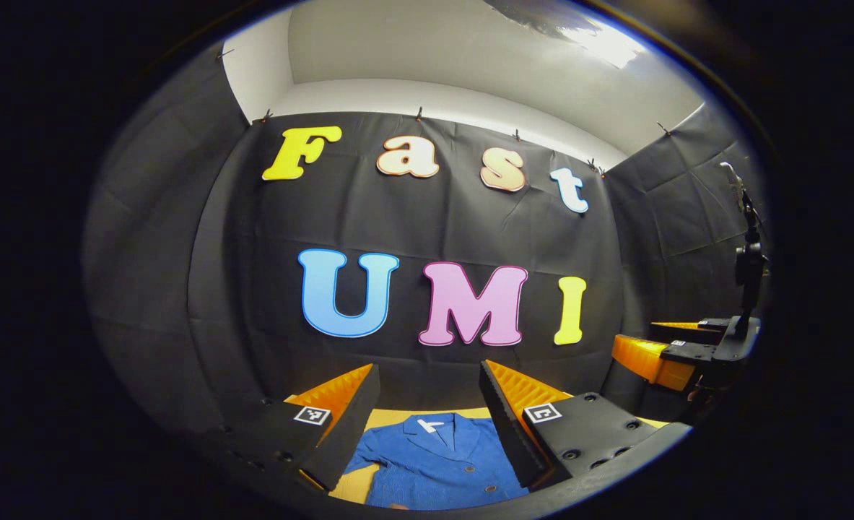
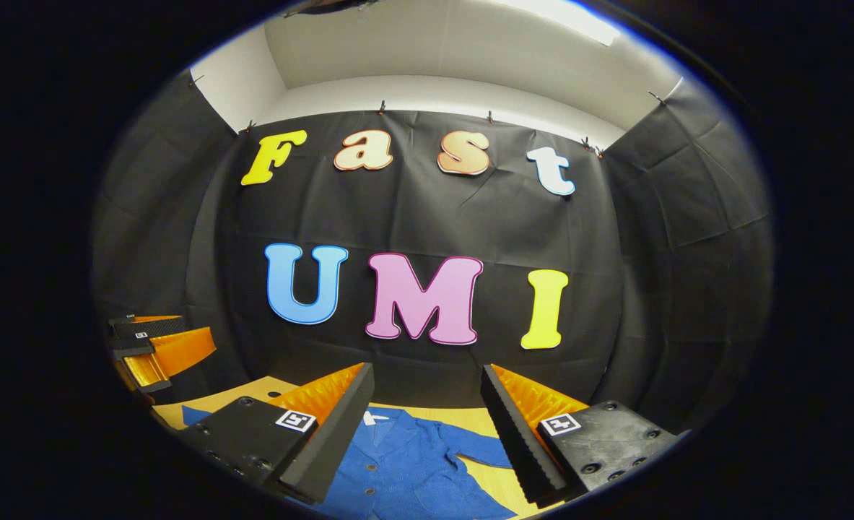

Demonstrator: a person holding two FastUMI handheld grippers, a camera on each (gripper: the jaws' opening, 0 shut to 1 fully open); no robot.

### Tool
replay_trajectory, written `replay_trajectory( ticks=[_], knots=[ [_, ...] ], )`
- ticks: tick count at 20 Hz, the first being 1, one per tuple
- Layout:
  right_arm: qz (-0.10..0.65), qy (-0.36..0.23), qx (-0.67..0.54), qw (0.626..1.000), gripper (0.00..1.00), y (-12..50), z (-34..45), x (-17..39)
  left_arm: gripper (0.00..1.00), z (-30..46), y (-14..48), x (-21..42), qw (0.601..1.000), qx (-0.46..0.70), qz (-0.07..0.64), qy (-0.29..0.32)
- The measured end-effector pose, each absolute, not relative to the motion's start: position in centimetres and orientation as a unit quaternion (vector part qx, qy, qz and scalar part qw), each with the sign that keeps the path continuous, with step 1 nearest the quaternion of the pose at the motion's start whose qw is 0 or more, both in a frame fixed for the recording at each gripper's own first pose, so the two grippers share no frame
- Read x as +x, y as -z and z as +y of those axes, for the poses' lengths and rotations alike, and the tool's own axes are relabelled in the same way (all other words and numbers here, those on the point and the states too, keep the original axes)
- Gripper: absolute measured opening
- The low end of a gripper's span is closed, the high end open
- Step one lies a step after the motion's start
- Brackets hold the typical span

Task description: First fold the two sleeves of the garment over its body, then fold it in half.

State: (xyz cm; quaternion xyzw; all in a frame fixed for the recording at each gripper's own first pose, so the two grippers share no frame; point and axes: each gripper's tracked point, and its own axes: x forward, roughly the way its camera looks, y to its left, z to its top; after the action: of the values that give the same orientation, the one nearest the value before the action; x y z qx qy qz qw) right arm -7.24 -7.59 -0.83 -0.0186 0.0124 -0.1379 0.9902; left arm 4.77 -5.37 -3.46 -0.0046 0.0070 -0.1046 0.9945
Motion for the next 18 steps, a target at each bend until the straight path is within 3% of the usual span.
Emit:
replay_trajectory(
  ticks=[9,18],
  knots=[
    [0.075,0.17,-0.032,0.982,0.95,6.9,-13.5,-4.6,0.8,-5.3,4.7,5.7,0.996,0.005,0.029,0.086],
    [0.267,0.235,0.06,0.933,0.97,22.1,-27.2,-3.5,0.8,-9.4,7.4,9.0,0.995,0.032,0.065,0.069]
  ],
)
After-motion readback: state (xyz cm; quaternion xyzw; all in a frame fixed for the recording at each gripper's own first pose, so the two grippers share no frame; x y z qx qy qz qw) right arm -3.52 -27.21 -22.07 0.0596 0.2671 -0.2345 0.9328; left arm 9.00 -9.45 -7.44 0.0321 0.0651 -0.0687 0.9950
